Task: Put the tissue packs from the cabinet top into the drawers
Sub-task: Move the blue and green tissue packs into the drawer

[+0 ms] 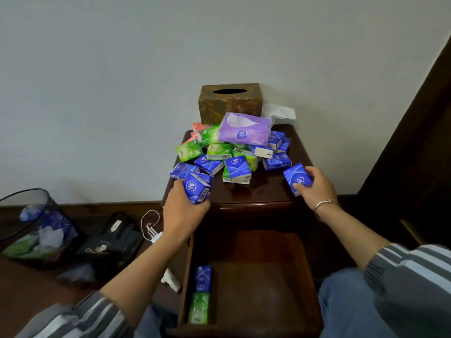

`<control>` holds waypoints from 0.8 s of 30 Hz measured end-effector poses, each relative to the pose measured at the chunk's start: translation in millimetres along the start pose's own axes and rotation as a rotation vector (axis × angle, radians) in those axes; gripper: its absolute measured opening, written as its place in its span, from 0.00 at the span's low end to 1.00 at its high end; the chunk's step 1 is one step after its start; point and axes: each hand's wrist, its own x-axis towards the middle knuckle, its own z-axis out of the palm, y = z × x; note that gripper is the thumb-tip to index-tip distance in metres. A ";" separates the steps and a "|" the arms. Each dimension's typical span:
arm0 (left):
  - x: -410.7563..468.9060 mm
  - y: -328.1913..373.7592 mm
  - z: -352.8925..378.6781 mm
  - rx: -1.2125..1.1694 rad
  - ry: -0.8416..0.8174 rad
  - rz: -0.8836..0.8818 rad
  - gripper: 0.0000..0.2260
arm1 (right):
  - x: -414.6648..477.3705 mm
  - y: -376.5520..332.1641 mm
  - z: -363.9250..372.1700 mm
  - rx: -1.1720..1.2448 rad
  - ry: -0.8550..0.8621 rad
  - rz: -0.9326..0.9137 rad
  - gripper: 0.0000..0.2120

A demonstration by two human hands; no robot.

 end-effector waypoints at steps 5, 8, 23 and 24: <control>17.4 -32.9 -13.5 -0.049 0.035 -0.046 0.20 | 0.7 -1.3 5.9 -0.265 -0.110 -0.007 0.25; 31.2 -48.6 -17.1 -0.061 0.079 -0.067 0.20 | -4.2 -7.2 0.1 -0.347 -0.122 0.037 0.29; 56.1 -87.6 4.8 0.077 0.080 0.067 0.25 | 41.1 -242.4 182.8 -0.724 -0.350 -0.838 0.22; 56.7 -87.7 4.6 0.077 0.079 0.075 0.25 | 51.5 -246.9 195.5 -0.814 -0.383 -0.829 0.25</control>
